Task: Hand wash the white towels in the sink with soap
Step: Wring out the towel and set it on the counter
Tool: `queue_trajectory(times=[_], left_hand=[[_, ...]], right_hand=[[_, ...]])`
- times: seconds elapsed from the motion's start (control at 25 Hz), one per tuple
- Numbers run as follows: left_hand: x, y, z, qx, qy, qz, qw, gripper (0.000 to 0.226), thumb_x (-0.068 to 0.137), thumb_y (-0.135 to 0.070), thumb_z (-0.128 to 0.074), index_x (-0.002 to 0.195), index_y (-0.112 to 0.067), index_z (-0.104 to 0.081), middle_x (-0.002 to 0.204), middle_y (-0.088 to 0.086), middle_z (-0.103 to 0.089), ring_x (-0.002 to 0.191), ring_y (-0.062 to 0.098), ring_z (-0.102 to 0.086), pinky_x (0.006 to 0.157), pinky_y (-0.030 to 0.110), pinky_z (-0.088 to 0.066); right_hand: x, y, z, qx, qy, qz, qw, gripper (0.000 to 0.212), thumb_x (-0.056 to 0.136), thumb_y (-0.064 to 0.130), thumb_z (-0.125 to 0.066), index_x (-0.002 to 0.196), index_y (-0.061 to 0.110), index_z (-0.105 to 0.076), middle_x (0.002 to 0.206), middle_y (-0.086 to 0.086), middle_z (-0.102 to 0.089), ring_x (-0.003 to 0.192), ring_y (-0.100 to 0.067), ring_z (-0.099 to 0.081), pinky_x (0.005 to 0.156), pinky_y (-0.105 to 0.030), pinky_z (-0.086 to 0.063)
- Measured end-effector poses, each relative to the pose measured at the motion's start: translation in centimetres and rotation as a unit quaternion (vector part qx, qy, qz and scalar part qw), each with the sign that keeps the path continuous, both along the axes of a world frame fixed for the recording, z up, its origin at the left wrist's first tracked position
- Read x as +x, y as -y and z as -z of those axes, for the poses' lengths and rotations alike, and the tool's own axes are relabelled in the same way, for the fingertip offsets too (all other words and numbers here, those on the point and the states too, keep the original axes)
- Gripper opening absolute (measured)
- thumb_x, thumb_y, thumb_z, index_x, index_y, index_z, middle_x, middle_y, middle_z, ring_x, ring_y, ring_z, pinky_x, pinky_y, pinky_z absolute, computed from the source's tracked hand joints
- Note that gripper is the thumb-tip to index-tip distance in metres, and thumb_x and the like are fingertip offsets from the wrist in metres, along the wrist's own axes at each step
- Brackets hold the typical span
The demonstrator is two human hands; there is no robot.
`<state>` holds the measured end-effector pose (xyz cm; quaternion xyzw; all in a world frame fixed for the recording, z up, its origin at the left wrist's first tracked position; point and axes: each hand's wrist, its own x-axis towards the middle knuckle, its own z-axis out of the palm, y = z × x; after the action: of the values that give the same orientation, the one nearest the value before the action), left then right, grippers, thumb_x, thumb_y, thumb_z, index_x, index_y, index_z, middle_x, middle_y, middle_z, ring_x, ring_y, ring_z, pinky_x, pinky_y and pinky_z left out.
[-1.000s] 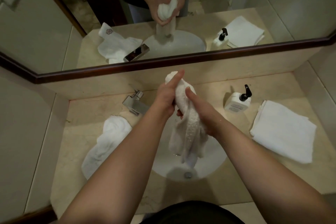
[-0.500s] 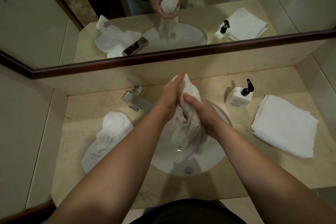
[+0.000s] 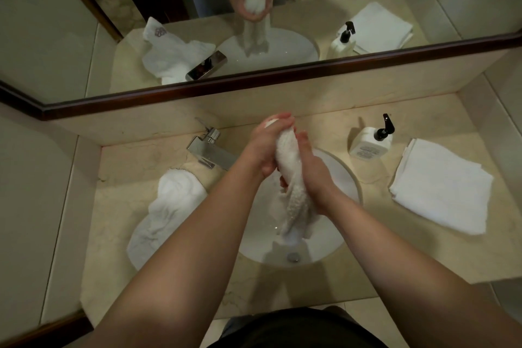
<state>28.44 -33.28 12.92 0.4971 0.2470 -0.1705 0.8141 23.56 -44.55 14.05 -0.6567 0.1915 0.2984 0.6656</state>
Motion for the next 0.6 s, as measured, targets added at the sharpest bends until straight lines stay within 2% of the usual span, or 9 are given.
queue_trajectory(times=[0.12,0.2,0.28,0.4,0.52,0.6], left_hand=[[-1.2,0.3,0.9,0.064,-0.043,-0.048,0.996,0.020,0.087,-0.013,-0.074,0.105,-0.013,-0.068,0.094,0.009,-0.069,0.078,0.018,-0.067,0.063,0.029,-0.056],[-1.8,0.5,1.4,0.107,-0.052,-0.070,0.990,0.022,0.086,-0.014,-0.076,0.106,-0.015,-0.067,0.094,0.008,-0.070,0.076,0.017,-0.067,0.067,0.030,-0.058],[-2.1,0.6,1.9,0.139,-0.060,-0.087,0.985,0.023,0.085,-0.014,-0.077,0.105,-0.018,-0.066,0.093,0.006,-0.069,0.074,0.018,-0.066,0.071,0.032,-0.058],[-2.4,0.6,2.6,0.167,-0.070,-0.110,0.977,0.025,0.082,-0.015,-0.078,0.102,-0.023,-0.066,0.096,0.006,-0.067,0.080,0.021,-0.064,0.077,0.035,-0.058],[-3.1,0.4,2.9,0.174,-0.083,-0.143,0.971,0.021,0.082,-0.019,-0.079,0.097,-0.018,-0.064,0.096,0.007,-0.068,0.081,0.021,-0.064,0.077,0.034,-0.057],[-3.3,0.0,2.7,0.148,-0.086,-0.143,0.975,0.021,0.083,-0.024,-0.080,0.091,-0.016,-0.062,0.093,0.008,-0.067,0.084,0.023,-0.065,0.083,0.038,-0.057]], right_hand=[[-0.6,-0.8,1.7,-0.128,0.047,-0.017,0.990,0.090,0.092,0.075,-0.019,0.080,0.002,-0.071,0.065,-0.013,-0.069,0.059,-0.023,-0.067,0.062,-0.031,-0.053],[-1.0,-1.0,2.7,-0.180,0.082,-0.047,0.979,0.091,0.091,0.076,-0.016,0.084,0.005,-0.072,0.075,-0.013,-0.071,0.073,-0.026,-0.070,0.077,-0.039,-0.055],[-1.5,-1.3,3.0,-0.221,0.103,-0.070,0.967,0.088,0.095,0.071,-0.014,0.092,0.005,-0.072,0.085,-0.015,-0.072,0.085,-0.030,-0.068,0.085,-0.042,-0.053],[-1.8,-1.7,2.8,-0.282,0.142,-0.091,0.944,0.079,0.099,0.062,-0.016,0.091,0.004,-0.071,0.091,-0.016,-0.071,0.091,-0.031,-0.064,0.082,-0.039,-0.048],[-1.8,-1.1,2.7,-0.263,0.167,-0.143,0.939,0.077,0.087,0.081,-0.021,0.069,0.019,-0.064,0.074,-0.005,-0.068,0.078,-0.025,-0.065,0.068,-0.033,-0.044],[-1.7,-0.6,2.3,-0.165,0.130,-0.146,0.967,0.066,0.087,0.077,-0.041,0.073,0.018,-0.067,0.067,0.000,-0.067,0.066,-0.018,-0.065,0.063,-0.030,-0.047]])
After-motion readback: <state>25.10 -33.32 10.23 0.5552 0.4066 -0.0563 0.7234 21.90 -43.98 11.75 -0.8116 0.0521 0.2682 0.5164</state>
